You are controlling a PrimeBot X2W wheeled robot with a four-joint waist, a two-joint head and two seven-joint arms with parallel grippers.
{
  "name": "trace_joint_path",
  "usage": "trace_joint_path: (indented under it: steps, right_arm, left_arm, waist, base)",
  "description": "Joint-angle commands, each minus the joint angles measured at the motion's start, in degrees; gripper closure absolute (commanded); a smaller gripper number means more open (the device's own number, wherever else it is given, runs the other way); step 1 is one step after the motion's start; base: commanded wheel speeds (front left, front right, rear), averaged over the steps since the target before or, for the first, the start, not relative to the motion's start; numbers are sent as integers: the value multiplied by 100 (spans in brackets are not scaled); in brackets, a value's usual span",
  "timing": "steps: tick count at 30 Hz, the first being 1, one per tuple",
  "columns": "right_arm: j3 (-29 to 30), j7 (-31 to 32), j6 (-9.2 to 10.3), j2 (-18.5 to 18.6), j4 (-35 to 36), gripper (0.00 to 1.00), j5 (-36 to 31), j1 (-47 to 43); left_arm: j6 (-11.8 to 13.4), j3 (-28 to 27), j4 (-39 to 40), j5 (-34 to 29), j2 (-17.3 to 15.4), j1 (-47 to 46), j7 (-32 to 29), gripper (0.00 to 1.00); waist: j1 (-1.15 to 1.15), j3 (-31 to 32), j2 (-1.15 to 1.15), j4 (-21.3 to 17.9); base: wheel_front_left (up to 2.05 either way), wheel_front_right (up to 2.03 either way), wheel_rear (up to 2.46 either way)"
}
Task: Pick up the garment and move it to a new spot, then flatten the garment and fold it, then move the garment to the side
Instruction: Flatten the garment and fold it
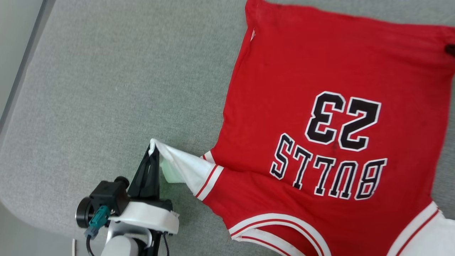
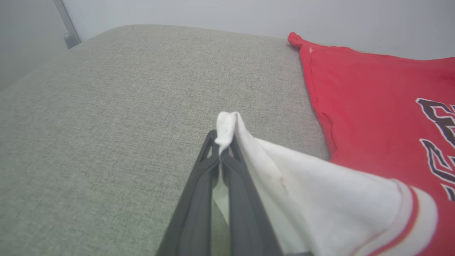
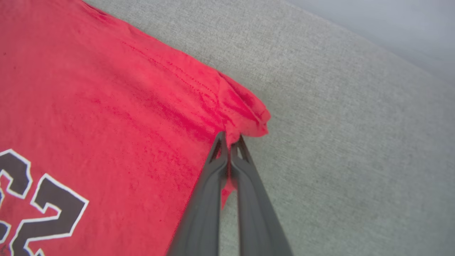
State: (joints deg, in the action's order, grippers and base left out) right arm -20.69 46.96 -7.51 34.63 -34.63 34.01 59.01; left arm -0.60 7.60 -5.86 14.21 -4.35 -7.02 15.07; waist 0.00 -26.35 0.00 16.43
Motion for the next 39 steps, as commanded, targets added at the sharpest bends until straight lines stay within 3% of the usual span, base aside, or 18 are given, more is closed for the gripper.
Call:
trace_joint_path:
  steps: [1, 10, 19, 23, 28, 35, 36, 37, 39]
  right_arm:
    - [-80, -65, 5, 116, 62, 100, 83, -148]
    - [-758, -539, 5, 1093, 1091, 100, 1003, -1312]
    - [-435, -979, 5, 1815, 2064, 100, 1741, -3367]
    - [-49, -1052, 5, 1837, 2227, 100, 1897, -4412]
    - [428, -993, 6, 1547, 2308, 100, 2006, -5808]
    - [920, -1048, 5, 838, 2220, 100, 1781, -6840]
    - [996, -1084, 5, 751, 2268, 60, 1739, -6838]
    - [1078, -1135, 5, 704, 2317, 0, 1673, -6809]
    - [1241, -1184, 5, 669, 2446, 0, 1528, -6701]
  left_arm:
    - [-26, -38, -21, -38, 13, 73, 13, 100]
    - [-69, -293, -166, -112, -34, 553, 13, 100]
    - [-68, -467, -258, -127, -84, 943, 13, 100]
    - [-80, -525, -283, -125, -102, 1075, 13, 100]
    - [-99, -565, -296, -123, -114, 1178, 13, 100]
    - [-126, -628, -317, -111, -123, 1249, 13, 100]
    - [-130, -638, -316, -106, -129, 1252, 13, 100]
    - [-124, -642, -319, -108, -133, 1248, 13, 100]
    - [-128, -645, -338, -119, -148, 1243, 13, 100]
  waist:
    - [0, 287, 0, -179]
    - [0, 1135, 0, -558]
    - [0, 1651, 0, -882]
    - [0, 1820, 0, -975]
    - [0, 1943, 0, -1022]
    - [0, 1963, 0, -1110]
    - [0, 1965, 0, -1127]
    - [0, 1968, 0, -1140]
    - [0, 1982, 0, -1153]
  base:
    - [0, 0, 0]
    - [0, 0, 0]
    - [0, 0, 0]
    - [0, 0, 0]
    - [0, 0, 0]
    - [0, 0, 0]
    - [0, 0, 0]
    - [0, 0, 0]
    - [0, 0, 0]
